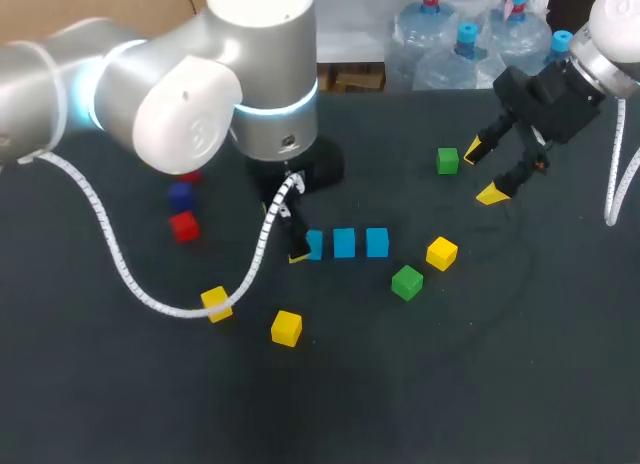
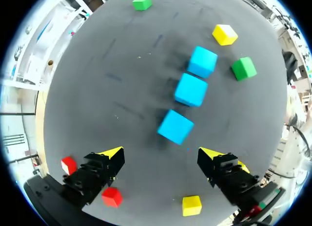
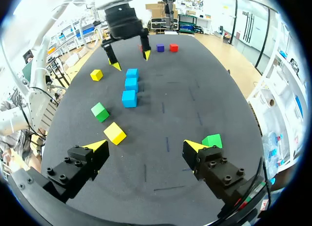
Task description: Place the blue cubes, place green cubes on the blue cubes, place the yellow cubes on the green cubes, then place the red cubes on the yellow cubes, and place purple cube on the red cubes.
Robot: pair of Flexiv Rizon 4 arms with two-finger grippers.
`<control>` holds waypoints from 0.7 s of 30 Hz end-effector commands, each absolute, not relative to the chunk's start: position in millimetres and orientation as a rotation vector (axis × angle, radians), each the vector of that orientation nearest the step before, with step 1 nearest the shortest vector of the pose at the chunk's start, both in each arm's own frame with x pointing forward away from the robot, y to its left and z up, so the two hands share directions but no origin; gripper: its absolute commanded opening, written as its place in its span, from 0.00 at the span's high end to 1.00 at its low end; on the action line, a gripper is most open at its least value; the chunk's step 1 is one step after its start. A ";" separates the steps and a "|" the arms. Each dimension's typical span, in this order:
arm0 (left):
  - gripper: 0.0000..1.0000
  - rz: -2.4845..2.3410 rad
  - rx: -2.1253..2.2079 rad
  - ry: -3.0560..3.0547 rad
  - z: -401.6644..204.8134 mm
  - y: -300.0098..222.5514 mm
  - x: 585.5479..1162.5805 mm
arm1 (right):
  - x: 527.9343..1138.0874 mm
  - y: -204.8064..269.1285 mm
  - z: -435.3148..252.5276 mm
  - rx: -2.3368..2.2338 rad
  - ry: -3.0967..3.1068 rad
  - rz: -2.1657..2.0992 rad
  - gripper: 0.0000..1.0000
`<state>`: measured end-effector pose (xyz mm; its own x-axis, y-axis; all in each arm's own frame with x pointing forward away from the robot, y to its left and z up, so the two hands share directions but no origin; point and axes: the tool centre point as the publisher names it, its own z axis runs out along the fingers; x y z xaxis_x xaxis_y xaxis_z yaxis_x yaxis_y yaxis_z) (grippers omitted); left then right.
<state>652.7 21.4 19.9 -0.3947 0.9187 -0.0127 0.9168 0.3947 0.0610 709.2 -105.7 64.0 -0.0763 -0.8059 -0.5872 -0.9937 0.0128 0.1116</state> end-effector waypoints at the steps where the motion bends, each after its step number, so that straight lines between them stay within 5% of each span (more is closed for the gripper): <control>1: 1.00 0.064 1.756 2.514 24.7 24.5 629.8 | 709.4 -105.6 63.7 -1.845 1.938 0.722 0.00; 17: 1.00 0.021 1.781 2.430 26.1 26.7 627.9 | 709.4 -105.6 63.7 -1.845 1.938 0.722 0.00; 18: 0.70 0.020 1.762 2.436 28.9 31.1 630.2 | 709.4 -105.6 63.7 -1.845 1.938 0.722 0.00; 19: 0.02 0.027 1.745 2.450 32.2 36.1 633.1 | 709.4 -105.6 63.7 -1.845 1.938 0.722 0.00; 21: 0.00 0.037 1.722 2.447 36.8 41.7 636.5 | 709.4 -105.6 63.7 -1.845 1.938 0.722 0.00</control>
<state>640.3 29.8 28.6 -0.3315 0.9396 -0.0855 0.9351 0.3392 0.1024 709.2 -105.7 64.0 -0.0763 -0.8059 -0.5872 -0.9937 0.0128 0.1116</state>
